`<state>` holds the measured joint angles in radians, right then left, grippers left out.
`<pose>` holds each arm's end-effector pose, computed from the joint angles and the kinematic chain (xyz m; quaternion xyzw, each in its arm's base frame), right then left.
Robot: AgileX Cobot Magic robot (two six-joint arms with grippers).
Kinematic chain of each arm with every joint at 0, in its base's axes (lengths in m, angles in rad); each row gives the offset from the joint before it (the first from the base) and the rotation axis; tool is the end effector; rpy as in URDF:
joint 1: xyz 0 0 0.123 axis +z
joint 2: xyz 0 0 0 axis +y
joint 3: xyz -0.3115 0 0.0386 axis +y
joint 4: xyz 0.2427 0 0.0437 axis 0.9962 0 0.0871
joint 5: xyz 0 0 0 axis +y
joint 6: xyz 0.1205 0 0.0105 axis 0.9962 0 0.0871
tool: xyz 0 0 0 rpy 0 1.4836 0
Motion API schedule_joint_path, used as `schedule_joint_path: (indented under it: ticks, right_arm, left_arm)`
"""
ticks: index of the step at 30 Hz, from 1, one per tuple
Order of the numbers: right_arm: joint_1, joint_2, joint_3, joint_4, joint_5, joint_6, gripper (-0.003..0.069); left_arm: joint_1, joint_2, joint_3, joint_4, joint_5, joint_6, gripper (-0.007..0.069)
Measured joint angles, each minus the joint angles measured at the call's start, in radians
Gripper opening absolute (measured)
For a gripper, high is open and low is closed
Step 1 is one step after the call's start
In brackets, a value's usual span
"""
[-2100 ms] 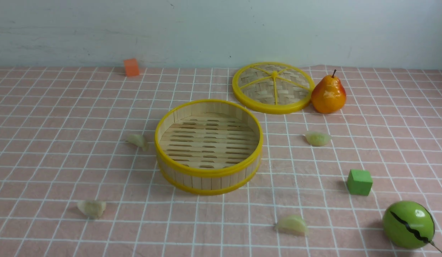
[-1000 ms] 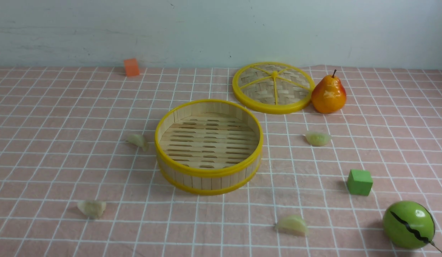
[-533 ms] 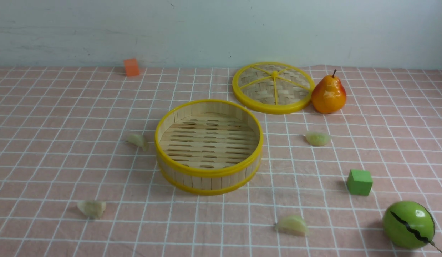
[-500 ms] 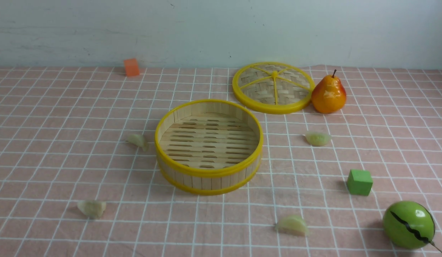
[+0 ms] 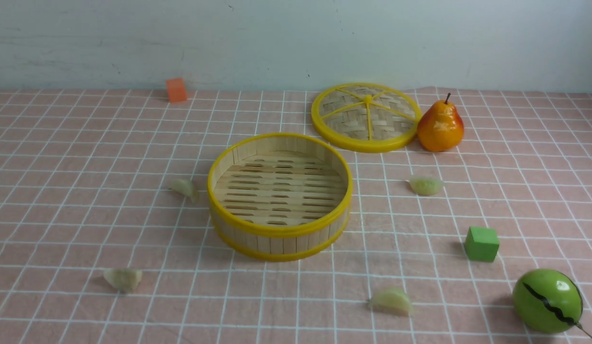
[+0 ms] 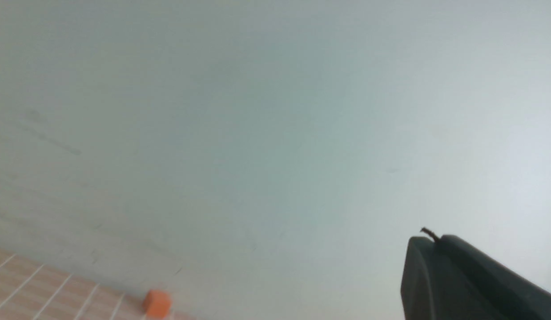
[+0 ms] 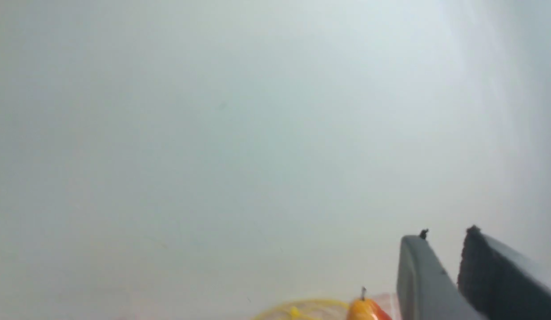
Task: Put the dumplings into the steamer on the table with the pink tablecloth.
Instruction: 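Reach for and grasp a dumpling on the table with the left gripper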
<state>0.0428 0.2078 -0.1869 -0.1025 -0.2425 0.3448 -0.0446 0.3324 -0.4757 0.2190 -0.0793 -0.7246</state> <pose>0.0618 0.0056 0.3002 0.0498 0.5884 0.1230 0.7976 0.0672 -0.0051 0.3757 -0.1283 0.5762 -0.2244 0.7753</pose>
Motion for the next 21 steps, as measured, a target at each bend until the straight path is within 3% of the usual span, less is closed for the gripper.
schedule_joint_path:
  ticks: [3,9,17,21]
  right_arm:
    - [0.0,0.142,-0.07,-0.056,0.073,-0.026,-0.0007]
    - [0.007,0.399,-0.144,-0.108,0.171,-0.03,-0.0008]
    - [0.192,0.673,-0.416,-0.117,0.707,-0.019,-0.0003]
    - [0.319,0.797,-0.49,-0.111,0.847,-0.111,-0.0003]
  left_arm:
    - [0.0,0.196,-0.088,0.033,0.041,-0.003,-0.0014]
    - [-0.002,0.506,-0.191,0.04,0.102,-0.004,-0.0014]
    - [-0.161,0.849,-0.512,-0.019,0.644,0.078,-0.0014]
    - [-0.196,1.067,-0.655,-0.095,0.723,0.139,-0.0013]
